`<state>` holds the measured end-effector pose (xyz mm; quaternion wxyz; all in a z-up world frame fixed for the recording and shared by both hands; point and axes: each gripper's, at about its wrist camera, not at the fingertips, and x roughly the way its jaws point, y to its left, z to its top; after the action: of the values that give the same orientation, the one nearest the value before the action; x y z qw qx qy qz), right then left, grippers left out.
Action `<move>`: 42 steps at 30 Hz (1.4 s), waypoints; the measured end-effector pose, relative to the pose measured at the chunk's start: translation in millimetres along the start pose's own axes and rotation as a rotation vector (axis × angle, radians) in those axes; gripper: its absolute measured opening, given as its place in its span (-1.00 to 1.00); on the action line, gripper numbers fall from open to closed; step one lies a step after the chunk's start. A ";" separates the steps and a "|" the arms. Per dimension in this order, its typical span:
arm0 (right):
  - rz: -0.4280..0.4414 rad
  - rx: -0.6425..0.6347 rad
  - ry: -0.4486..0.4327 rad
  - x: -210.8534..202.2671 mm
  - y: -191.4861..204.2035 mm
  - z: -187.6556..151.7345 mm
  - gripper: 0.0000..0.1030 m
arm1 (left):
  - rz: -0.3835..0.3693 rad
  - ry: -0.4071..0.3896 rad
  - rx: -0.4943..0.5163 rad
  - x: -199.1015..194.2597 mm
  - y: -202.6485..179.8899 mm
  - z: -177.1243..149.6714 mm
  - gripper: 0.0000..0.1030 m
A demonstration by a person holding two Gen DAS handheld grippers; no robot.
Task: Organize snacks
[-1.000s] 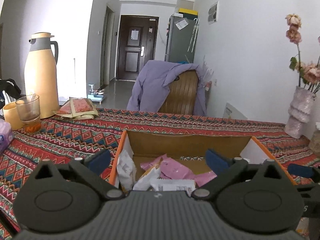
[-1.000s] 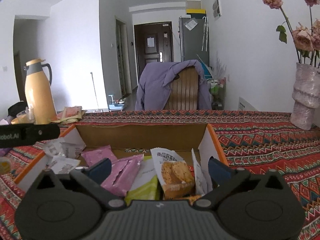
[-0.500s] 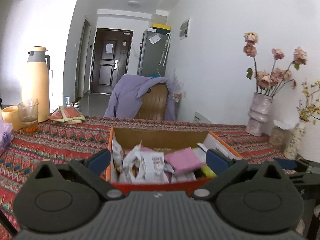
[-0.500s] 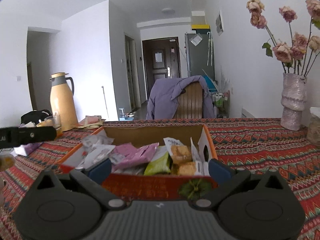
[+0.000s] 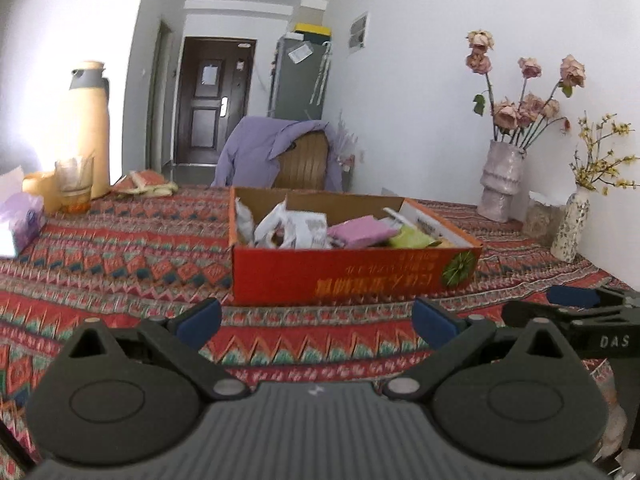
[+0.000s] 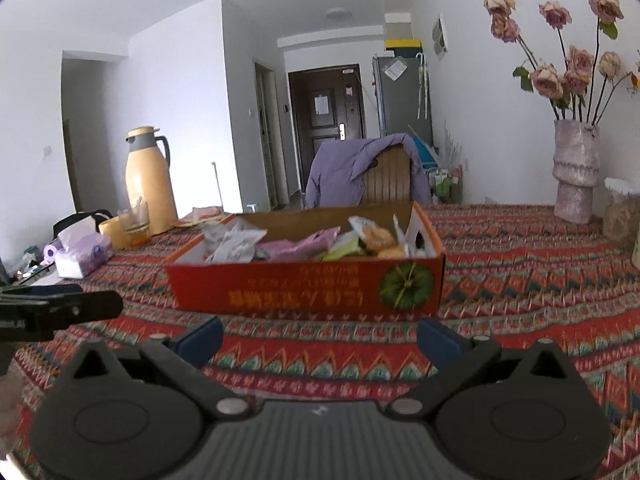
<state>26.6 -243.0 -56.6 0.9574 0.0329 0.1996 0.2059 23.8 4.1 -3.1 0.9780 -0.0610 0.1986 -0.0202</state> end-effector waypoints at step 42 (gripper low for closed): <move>-0.018 -0.013 0.023 -12.6 7.8 -19.5 1.00 | -0.038 0.046 -0.013 -11.7 -0.5 -29.0 1.00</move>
<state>5.4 -241.4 -68.7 0.9572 0.0223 0.2093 0.1989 1.7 1.1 -25.0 0.9722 -0.0706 0.2199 -0.0387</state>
